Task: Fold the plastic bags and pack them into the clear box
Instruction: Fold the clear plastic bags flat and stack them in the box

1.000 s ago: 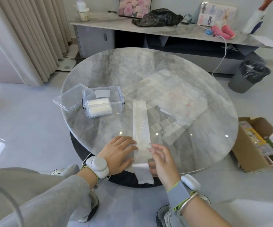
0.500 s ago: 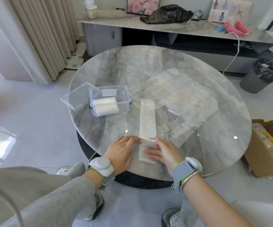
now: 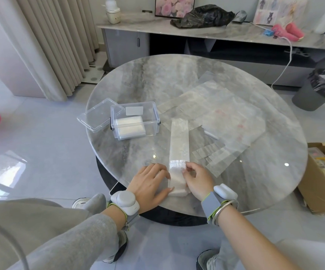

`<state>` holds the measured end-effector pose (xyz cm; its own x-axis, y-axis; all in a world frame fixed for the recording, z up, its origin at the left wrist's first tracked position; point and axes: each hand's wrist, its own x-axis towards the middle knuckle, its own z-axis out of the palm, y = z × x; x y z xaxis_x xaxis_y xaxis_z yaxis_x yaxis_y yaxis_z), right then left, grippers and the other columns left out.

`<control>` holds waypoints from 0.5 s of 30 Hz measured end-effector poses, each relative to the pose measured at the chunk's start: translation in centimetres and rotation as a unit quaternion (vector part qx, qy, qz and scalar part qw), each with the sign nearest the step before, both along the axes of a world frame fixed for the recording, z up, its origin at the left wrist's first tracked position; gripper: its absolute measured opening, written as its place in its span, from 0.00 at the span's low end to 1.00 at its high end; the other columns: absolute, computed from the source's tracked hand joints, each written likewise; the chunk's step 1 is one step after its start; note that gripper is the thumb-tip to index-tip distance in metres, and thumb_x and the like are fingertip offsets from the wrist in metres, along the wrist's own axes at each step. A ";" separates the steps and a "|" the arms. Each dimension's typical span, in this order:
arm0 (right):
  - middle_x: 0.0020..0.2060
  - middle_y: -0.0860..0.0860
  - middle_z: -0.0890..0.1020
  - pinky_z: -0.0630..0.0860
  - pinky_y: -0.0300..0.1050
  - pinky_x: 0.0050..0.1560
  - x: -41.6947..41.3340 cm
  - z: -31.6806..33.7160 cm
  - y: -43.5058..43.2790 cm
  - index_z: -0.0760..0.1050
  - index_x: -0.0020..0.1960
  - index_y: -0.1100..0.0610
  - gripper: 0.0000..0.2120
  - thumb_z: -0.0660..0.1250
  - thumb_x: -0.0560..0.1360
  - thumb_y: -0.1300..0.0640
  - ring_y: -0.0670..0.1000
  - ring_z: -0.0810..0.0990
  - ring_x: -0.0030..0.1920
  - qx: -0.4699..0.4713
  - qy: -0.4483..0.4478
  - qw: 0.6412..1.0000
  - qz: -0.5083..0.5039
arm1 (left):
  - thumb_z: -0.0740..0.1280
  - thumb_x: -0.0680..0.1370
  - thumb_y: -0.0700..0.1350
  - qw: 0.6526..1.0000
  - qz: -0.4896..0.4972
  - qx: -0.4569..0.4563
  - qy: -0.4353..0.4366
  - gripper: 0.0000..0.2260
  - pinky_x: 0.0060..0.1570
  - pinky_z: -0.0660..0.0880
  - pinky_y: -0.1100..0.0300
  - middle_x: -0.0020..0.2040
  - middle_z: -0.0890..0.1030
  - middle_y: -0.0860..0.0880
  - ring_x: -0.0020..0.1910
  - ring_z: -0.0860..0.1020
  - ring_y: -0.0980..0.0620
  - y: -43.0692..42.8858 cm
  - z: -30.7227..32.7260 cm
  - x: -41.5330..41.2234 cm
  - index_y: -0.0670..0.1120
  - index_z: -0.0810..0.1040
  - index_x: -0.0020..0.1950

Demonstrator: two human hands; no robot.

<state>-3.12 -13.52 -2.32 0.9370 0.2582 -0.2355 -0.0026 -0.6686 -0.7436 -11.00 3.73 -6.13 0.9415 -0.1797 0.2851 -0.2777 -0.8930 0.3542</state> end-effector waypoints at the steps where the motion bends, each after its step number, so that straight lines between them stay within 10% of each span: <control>1: 0.52 0.51 0.78 0.63 0.32 0.39 0.1 -0.2 0.0 0.75 0.63 0.55 0.14 0.64 0.79 0.55 0.45 0.73 0.41 -0.018 -0.022 1.000 0.009 | 0.60 0.79 0.59 1.000 -0.002 0.005 0.001 0.15 0.57 0.69 0.59 0.58 0.75 0.52 0.56 0.74 0.52 -0.1 0.0 0.0 0.49 0.76 0.56; 15: 0.39 0.44 0.80 0.72 0.40 0.46 0.4 -1.5 -0.2 0.72 0.63 0.51 0.19 0.71 0.73 0.57 0.45 0.75 0.38 0.005 0.000 1.000 -0.027 | 0.57 0.81 0.60 1.000 -0.011 0.015 -0.010 0.18 0.61 0.69 0.59 0.62 0.75 0.53 0.60 0.74 0.53 -0.2 -0.2 0.0 0.49 0.76 0.59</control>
<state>-2.76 -13.72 -3.87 0.9496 0.2092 -0.2335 -0.0392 -0.6599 -0.7503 -11.05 3.57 -6.38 0.9314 -0.2091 0.2978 -0.3040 -0.8970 0.3209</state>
